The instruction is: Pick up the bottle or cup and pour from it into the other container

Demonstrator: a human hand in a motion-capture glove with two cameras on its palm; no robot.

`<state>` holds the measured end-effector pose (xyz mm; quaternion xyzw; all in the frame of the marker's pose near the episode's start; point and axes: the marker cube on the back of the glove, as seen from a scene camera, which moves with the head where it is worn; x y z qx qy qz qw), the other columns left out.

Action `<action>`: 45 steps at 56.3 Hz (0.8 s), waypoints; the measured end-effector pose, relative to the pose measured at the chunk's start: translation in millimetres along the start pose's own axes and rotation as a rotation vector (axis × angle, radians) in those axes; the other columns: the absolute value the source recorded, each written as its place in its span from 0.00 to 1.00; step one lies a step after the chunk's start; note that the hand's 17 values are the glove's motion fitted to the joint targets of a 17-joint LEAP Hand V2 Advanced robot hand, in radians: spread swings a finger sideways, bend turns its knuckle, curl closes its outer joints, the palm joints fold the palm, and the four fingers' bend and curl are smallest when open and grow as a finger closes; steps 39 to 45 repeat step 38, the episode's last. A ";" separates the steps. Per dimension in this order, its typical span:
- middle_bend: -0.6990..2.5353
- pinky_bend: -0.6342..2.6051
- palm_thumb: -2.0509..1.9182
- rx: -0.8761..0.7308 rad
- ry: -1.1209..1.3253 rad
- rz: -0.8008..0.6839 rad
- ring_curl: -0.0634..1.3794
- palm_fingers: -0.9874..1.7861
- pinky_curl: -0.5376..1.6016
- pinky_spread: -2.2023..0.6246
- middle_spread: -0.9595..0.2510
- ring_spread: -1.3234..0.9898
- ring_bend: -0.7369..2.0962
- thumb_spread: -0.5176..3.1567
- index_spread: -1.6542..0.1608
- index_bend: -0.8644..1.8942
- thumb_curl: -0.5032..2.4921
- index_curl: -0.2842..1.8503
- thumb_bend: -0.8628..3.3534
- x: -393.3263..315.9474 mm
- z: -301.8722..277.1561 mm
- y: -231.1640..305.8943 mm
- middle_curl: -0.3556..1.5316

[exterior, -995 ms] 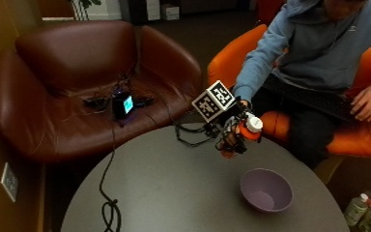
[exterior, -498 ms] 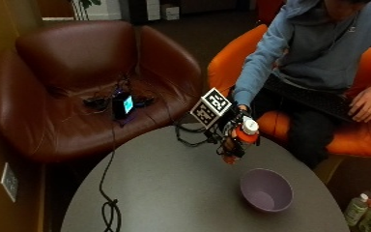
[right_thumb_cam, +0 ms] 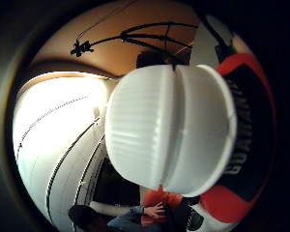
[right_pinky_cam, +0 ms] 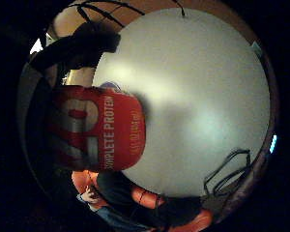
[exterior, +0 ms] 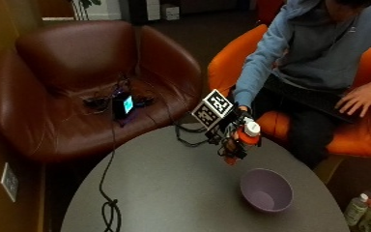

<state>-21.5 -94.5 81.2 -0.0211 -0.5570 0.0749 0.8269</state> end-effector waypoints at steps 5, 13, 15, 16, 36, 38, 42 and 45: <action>0.31 0.30 0.78 -0.013 0.002 0.002 0.34 0.75 0.42 0.68 0.70 0.47 0.39 0.20 0.78 0.35 0.42 0.27 0.20 -4.3 -0.4 -3.2 0.45; 0.30 0.30 0.78 0.002 -0.001 -0.006 0.34 0.75 0.42 0.68 0.70 0.47 0.39 0.20 0.78 0.35 0.42 0.27 0.20 1.0 0.1 1.1 0.45; 0.30 0.30 0.78 0.005 0.000 -0.007 0.34 0.75 0.42 0.68 0.70 0.47 0.39 0.20 0.78 0.35 0.42 0.27 0.20 2.4 -0.3 2.0 0.45; 0.30 0.30 0.78 0.005 0.000 -0.007 0.34 0.75 0.42 0.68 0.70 0.47 0.39 0.20 0.78 0.35 0.42 0.27 0.20 2.7 -0.7 2.1 0.45; 0.30 0.30 0.78 -0.005 0.014 -0.004 0.34 0.75 0.42 0.68 0.70 0.47 0.38 0.20 0.78 0.35 0.42 0.27 0.20 -1.4 -2.6 -0.9 0.45; 0.30 0.30 0.78 -0.016 0.019 -0.002 0.34 0.75 0.42 0.68 0.70 0.47 0.38 0.20 0.78 0.35 0.42 0.27 0.20 -2.5 -2.8 -1.4 0.45; 0.30 0.30 0.78 -0.016 0.019 -0.002 0.34 0.75 0.42 0.68 0.70 0.47 0.38 0.20 0.78 0.35 0.42 0.27 0.20 -2.5 -2.8 -1.4 0.45; 0.30 0.30 0.78 -0.016 0.019 -0.002 0.34 0.75 0.42 0.68 0.70 0.47 0.38 0.20 0.78 0.35 0.42 0.27 0.20 -2.5 -2.8 -1.4 0.45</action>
